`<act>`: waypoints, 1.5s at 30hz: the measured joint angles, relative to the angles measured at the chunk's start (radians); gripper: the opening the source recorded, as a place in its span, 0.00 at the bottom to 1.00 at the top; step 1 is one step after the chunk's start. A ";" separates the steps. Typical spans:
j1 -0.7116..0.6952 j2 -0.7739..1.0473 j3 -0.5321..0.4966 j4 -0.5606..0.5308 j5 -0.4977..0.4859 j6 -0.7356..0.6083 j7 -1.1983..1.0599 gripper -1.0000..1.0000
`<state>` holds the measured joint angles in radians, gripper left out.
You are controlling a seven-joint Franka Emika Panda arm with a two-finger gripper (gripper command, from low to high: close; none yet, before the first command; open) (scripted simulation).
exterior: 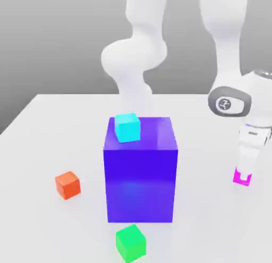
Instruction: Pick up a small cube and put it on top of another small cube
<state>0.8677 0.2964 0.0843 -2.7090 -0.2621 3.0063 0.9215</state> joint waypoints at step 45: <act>-0.307 -0.110 -0.053 0.144 0.944 -0.598 0.535 0.00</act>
<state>0.5604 0.1868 0.0313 -2.5649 0.6819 2.4079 1.4566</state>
